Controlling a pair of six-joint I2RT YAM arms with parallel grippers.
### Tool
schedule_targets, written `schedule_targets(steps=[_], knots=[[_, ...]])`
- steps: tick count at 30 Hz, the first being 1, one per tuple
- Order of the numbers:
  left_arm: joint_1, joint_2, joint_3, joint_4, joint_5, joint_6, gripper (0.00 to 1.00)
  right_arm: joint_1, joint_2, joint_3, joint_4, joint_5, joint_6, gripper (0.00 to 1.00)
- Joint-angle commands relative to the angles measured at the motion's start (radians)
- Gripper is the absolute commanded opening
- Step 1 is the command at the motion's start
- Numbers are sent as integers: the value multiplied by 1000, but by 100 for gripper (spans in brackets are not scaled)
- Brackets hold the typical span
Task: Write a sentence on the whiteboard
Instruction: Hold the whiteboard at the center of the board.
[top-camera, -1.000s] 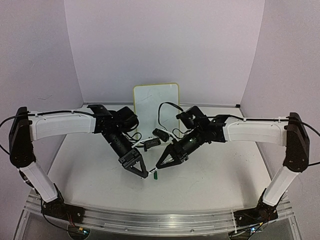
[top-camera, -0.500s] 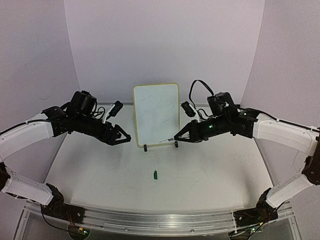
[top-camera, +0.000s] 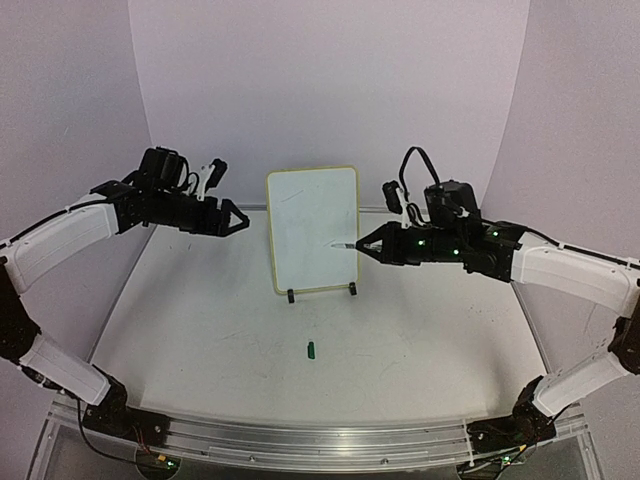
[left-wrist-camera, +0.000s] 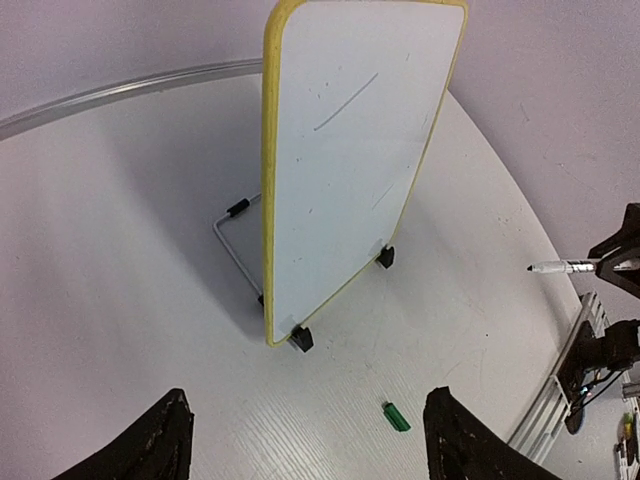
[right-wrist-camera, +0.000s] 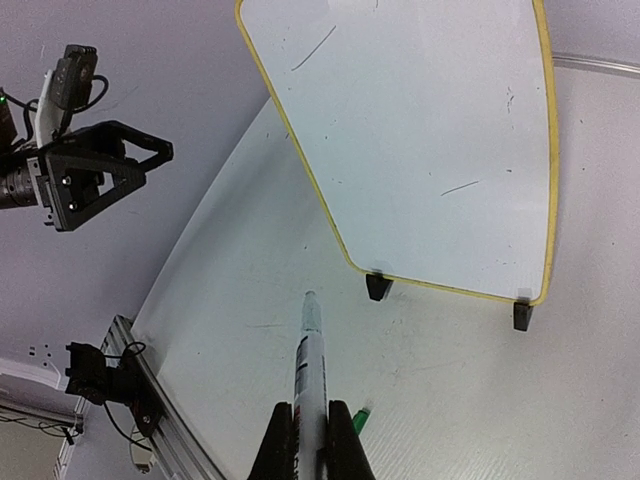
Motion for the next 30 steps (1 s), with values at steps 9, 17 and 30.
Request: schedule_targets(steps=[9, 17, 30], knots=[[249, 220, 115, 285, 441, 97, 81, -3, 98, 115, 109, 68, -80, 0], [274, 403, 258, 377, 641, 97, 79, -25, 207, 231, 161, -28, -126, 0], [193, 521, 398, 330, 635, 163, 75, -27, 363, 367, 238, -68, -117, 0]])
